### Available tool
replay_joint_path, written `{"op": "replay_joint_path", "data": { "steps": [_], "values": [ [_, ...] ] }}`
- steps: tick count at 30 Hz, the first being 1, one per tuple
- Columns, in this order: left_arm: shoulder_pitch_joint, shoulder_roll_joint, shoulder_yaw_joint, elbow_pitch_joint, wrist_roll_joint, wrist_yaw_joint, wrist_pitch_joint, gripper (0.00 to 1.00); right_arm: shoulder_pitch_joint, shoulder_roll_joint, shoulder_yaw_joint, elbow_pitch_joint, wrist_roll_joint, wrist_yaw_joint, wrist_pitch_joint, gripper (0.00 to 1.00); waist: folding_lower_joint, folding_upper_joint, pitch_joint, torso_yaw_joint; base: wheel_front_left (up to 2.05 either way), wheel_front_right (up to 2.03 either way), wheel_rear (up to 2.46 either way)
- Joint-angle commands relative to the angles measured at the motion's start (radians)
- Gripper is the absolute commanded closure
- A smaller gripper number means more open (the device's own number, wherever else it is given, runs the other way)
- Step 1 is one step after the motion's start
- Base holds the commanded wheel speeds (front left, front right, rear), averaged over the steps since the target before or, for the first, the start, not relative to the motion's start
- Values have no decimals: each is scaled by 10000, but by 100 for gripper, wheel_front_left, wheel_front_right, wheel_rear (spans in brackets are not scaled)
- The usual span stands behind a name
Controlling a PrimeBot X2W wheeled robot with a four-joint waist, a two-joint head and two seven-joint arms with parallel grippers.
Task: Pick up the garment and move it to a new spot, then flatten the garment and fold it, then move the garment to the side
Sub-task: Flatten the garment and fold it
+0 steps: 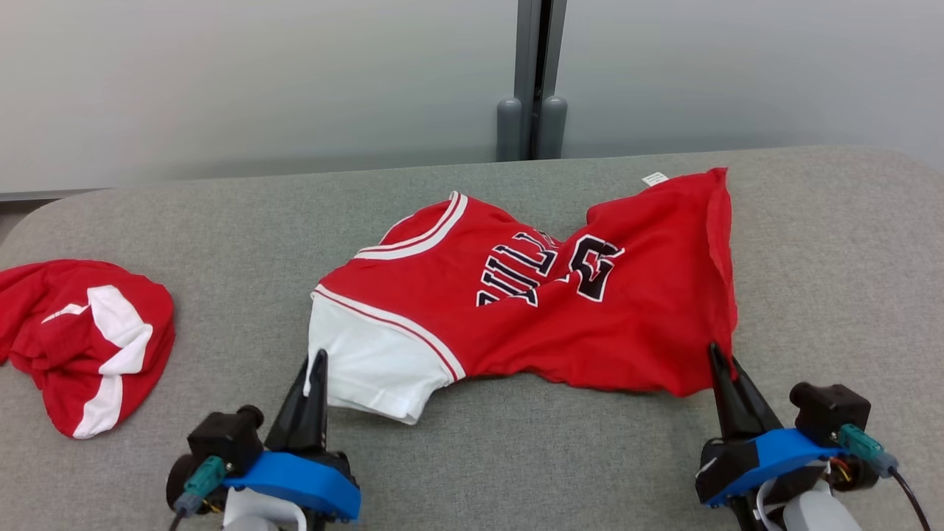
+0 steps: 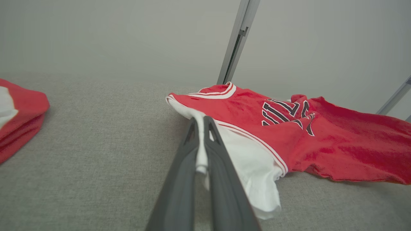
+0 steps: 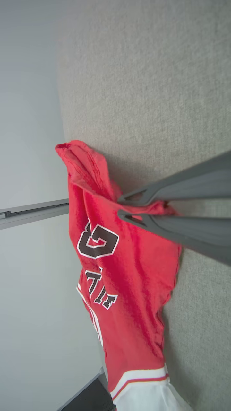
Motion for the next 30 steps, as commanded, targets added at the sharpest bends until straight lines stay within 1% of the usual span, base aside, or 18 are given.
{"op": "replay_joint_path", "data": {
  "steps": [1, 4, 8, 12, 15, 18, 19, 21, 23, 25, 28, 30],
  "values": [
    [-24, 131, 53, -368, -101, -18, -5, 100, 55, -129, 135, -406, 150, 2, 0, 100, 1, 0, -1, -15, 0, 0, 0],
    [-443, 268, 141, -1019, -313, -18, 70, 100, -239, -277, 330, -1219, 517, 2, 129, 100, 1, 0, 35, -43, 0, 0, 0],
    [-1535, 590, 292, -1693, -488, -19, 529, 100, -1053, -552, 329, -2056, 921, 2, 445, 100, 1, 0, 300, -135, 0, 0, 0],
    [-3265, 915, 302, -2194, -503, -19, 1128, 100, -2533, -864, 254, -2446, 1206, 2, 787, 100, 1, 0, 884, -233, 0, 0, 0],
    [-4868, 1183, 288, -2376, -539, -19, 1623, 100, -3988, -978, 110, -2484, 1441, 2, 1076, 100, 1, 0, 1578, -332, 0, 0, 0],
    [-6619, 1493, 227, -2170, -601, -19, 2013, 100, -5597, -1036, -129, -2117, 1751, 2, 1384, 100, 1, 0, 2332, -416, 0, 0, 0],
    [-6619, 1493, 227, -2170, -601, -19, 2013, 100, -5597, -1036, -129, -2117, 1751, 2, 1384, 100, 1, 0, 2332, -416, 0, 0, 0],
    [-7812, 1644, 95, -1848, -681, -20, 2253, 100, -6768, -1082, -216, -1726, 1925, 2, 1615, 100, 1, 0, 2864, -464, 0, 0, 0],
    [-9023, 1805, -23, -1487, -700, -20, 2428, 100, -7884, -1117, -384, -1172, 2109, 2, 1825, 100, 1, 0, 3372, -514, 0, 0, 0],
    [-10302, 1839, -196, -1043, -810, -20, 2529, 100, -9101, -1205, -503, -610, 2224, 2, 1907, 100, 1, 0, 3824, -523, 0, 0, 0],
    [-11983, 1927, -579, -309, -705, -20, 2478, 100, -10662, -1309, -695, 307, 2383, 2, 1883, 100, 1, 0, 4319, -537, 0, 0, 0],
    [-13017, 1855, -724, 168, -672, -17, 2344, 100, -11591, -1371, -790, 896, 2465, 2, 1828, 100, 1, 0, 4532, -554, 0, 0, 0]
  ]
}}
